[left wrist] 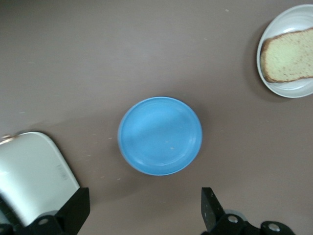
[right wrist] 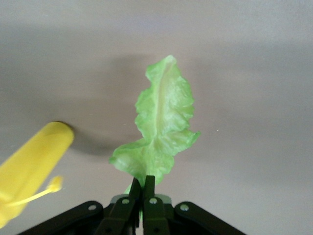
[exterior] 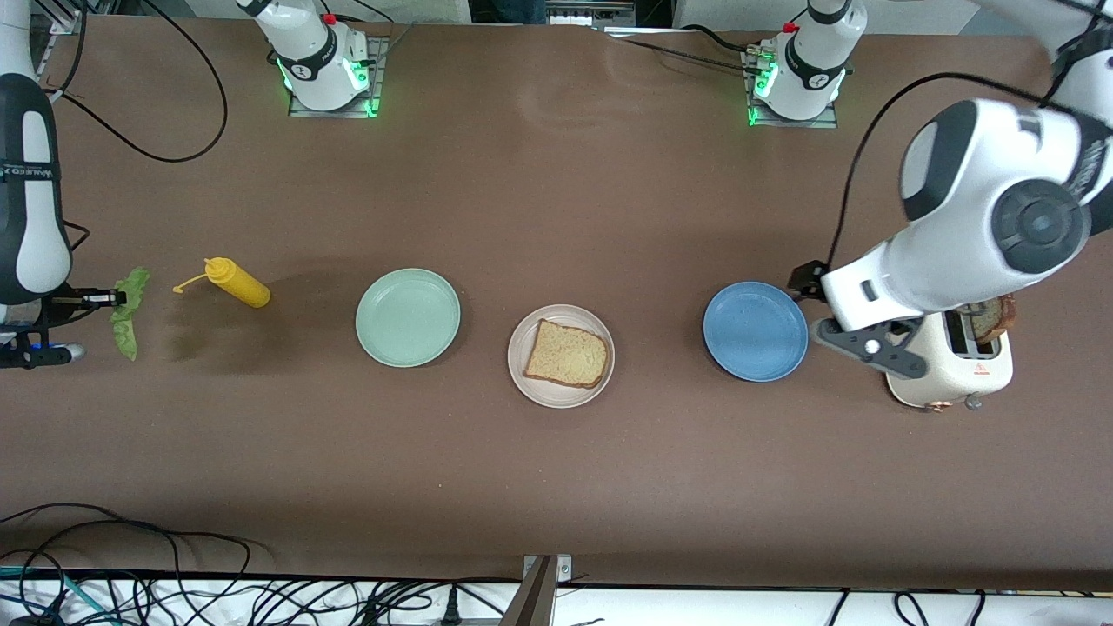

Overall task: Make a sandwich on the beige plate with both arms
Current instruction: 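Carry the lettuce with the right gripper while the left gripper returns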

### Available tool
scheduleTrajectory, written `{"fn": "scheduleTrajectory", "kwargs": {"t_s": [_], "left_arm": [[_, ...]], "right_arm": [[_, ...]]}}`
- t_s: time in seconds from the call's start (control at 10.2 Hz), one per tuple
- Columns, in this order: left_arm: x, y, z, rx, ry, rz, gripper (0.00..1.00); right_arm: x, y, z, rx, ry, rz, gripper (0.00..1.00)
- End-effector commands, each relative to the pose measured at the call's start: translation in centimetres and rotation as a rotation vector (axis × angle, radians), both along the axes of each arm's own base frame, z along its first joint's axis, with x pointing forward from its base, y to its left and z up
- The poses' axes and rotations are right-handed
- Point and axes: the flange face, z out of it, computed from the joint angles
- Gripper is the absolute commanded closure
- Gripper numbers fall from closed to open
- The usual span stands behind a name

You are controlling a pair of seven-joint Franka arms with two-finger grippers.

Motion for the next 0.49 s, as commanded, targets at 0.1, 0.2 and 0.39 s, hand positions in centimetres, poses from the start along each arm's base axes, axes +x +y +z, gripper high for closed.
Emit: {"fn": "scheduleTrajectory", "kwargs": {"t_s": [0.1, 0.2, 0.39], "left_arm": [[-1.3, 5.5, 4.7, 0.013, -0.056, 0.075, 0.00], [-2.0, 6.7, 6.3, 0.010, -0.081, 0.096, 0.00], [-4.8, 7.7, 7.9, 0.015, -0.085, 0.121, 0.00]], "right_arm": [[1.4, 6.2, 7.1, -0.047, 0.034, -0.089, 1.00], [1.4, 9.1, 9.0, -0.064, 0.045, -0.125, 1.00], [1.4, 14.3, 12.7, -0.054, 0.040, -0.222, 1.00]]}}
